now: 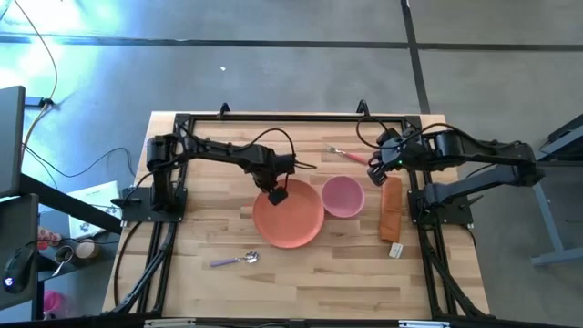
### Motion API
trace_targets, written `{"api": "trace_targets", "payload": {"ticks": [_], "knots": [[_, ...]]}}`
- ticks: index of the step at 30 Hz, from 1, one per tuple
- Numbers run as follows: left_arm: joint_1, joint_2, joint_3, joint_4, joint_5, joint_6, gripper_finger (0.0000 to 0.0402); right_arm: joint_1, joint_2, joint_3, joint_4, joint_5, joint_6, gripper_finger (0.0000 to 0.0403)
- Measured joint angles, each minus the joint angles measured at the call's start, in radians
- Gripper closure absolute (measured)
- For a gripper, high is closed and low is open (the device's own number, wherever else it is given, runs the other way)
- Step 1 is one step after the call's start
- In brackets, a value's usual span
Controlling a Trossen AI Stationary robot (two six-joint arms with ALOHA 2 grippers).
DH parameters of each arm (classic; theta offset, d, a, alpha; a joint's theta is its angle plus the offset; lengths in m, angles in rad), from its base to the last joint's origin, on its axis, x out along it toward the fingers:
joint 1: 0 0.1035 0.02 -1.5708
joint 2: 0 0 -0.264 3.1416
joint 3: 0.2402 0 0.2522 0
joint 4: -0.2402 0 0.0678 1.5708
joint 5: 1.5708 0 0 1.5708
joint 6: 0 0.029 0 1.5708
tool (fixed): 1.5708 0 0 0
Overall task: Set table place
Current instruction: Move the plate to the center, then put the bowl on the plate
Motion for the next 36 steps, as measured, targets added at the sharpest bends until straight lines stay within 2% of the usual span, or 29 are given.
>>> {"api": "trace_targets", "payload": {"ticks": [4,9,13,18,21,26,30,32,36], "knots": [[0.008,-0.003,0.000,-0.005,-0.014,-0.010,0.0386,0.000,-0.001,0.000,0.000,-0.015,0.003,0.0403],[0.017,-0.011,0.048,-0.116,-0.051,0.023,0.0330,0.000,0.004,0.000,-0.004,-0.070,0.015,0.0394],[0.014,-0.015,0.146,-0.212,-0.130,0.056,0.0274,-0.001,0.034,0.000,-0.030,-0.075,0.044,0.0358],[0.015,-0.016,0.275,-0.231,-0.141,0.131,0.0207,-0.021,0.112,0.000,-0.076,-0.081,0.121,0.0304],[0.014,-0.023,0.357,-0.273,-0.185,0.160,0.0179,-0.037,0.155,-0.044,-0.060,-0.108,0.173,0.0282],[0.015,-0.069,0.452,-0.377,-0.303,0.186,0.0158,-0.055,0.166,-0.286,0.158,-0.252,0.243,0.0267],[0.016,-0.137,0.454,-0.383,-0.323,0.190,0.0158,-0.081,0.165,-0.454,0.361,-0.364,0.293,0.0266],[0.015,-0.161,0.454,-0.388,-0.331,0.185,0.0160,-0.088,0.165,-0.506,0.444,-0.408,0.299,0.0266],[0.015,-0.193,0.454,-0.408,-0.361,0.174,0.0160,-0.100,0.164,-0.557,0.553,-0.424,0.296,0.0266]]}}
